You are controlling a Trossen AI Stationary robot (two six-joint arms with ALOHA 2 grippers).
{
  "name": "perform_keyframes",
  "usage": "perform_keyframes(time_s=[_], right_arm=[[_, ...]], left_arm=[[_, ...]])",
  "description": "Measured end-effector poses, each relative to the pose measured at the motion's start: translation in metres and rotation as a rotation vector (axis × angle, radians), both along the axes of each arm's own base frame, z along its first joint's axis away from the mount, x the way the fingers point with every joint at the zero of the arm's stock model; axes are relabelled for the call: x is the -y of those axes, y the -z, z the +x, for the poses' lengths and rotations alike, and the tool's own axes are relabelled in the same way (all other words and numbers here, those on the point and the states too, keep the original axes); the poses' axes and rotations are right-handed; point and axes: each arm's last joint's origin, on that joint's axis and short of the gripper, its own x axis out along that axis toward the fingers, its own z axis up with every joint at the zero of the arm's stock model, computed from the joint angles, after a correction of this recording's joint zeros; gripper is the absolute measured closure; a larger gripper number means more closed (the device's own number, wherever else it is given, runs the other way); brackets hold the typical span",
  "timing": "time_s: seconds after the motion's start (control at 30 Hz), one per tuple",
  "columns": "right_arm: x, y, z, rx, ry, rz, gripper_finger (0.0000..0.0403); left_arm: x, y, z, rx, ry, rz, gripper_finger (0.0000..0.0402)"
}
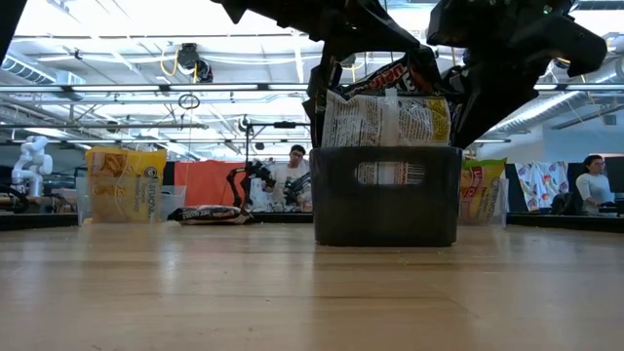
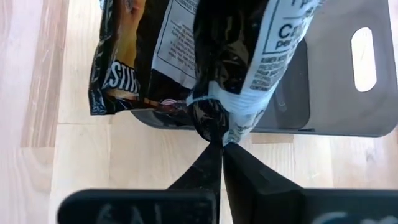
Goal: Sort Maruchan noodles
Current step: Put the bottom black noodle pack into the black bin
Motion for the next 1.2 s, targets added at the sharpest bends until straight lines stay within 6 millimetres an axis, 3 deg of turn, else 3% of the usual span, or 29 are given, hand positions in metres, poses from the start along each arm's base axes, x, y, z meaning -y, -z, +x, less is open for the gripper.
perform_keyframes(time_s=[0.3,1.2], right_arm=[[0.0,-0.001,-0.001,-0.003,-0.061,-0.034,0.0402],[0.007,-0.039,-0.022,0.161,-0.058,0.012,0.0403]], left_arm=[[0.0,0.0,0.0,-0.001,0.002,-0.001,0.0401],[-0.014,0.011,-0.006,-0.124,0.008,0.063,0.0401]])
